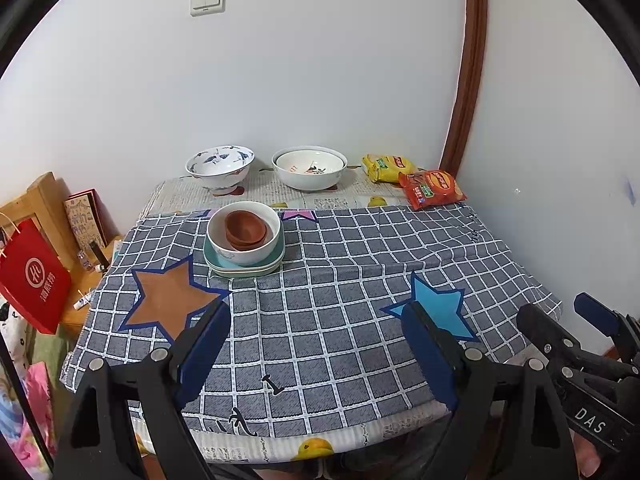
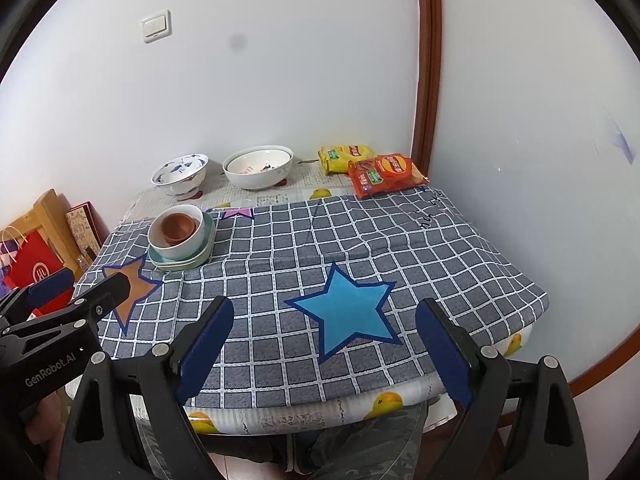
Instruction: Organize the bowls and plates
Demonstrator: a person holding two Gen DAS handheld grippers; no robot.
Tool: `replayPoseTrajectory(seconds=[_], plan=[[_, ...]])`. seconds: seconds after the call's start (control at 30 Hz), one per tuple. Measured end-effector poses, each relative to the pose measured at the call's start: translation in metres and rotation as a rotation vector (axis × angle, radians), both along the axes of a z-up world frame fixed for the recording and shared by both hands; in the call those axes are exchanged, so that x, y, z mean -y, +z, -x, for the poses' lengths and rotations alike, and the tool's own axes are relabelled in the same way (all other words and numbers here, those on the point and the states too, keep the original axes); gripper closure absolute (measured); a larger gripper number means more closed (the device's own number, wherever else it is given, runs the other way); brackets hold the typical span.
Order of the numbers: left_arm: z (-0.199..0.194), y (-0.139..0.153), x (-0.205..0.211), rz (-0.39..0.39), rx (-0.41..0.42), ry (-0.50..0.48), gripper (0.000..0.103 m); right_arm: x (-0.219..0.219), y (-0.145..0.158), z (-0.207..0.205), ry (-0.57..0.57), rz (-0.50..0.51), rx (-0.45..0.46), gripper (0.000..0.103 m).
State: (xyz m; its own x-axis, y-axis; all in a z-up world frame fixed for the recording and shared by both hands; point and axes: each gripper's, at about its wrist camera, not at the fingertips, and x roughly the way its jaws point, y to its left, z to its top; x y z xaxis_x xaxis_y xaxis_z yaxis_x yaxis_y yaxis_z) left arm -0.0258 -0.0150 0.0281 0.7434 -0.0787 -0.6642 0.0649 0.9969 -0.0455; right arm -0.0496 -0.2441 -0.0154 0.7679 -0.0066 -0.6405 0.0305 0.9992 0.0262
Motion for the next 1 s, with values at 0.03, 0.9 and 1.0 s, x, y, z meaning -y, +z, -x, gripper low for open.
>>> replayPoseTrajectory(seconds=[0.03,0.9,1.0], plan=[[0.0,-0.0001,-0.0006,0.001,-0.001,0.0,0.016,-0.0001,0.0003,0.0001,0.0,0.0,0.0,0.012],[0.0009,-0.0008,-0.0018,0.003,-0.002,0.002,0.016,0.0012,0.0018,0.0038,-0.001,-0.007,0.011,0.012],[0.0013,-0.0009,-0.0012,0.002,-0.003,0.003,0.016,0.0002,0.0025,0.0042,0.0,-0.006,0.012,0.012]])
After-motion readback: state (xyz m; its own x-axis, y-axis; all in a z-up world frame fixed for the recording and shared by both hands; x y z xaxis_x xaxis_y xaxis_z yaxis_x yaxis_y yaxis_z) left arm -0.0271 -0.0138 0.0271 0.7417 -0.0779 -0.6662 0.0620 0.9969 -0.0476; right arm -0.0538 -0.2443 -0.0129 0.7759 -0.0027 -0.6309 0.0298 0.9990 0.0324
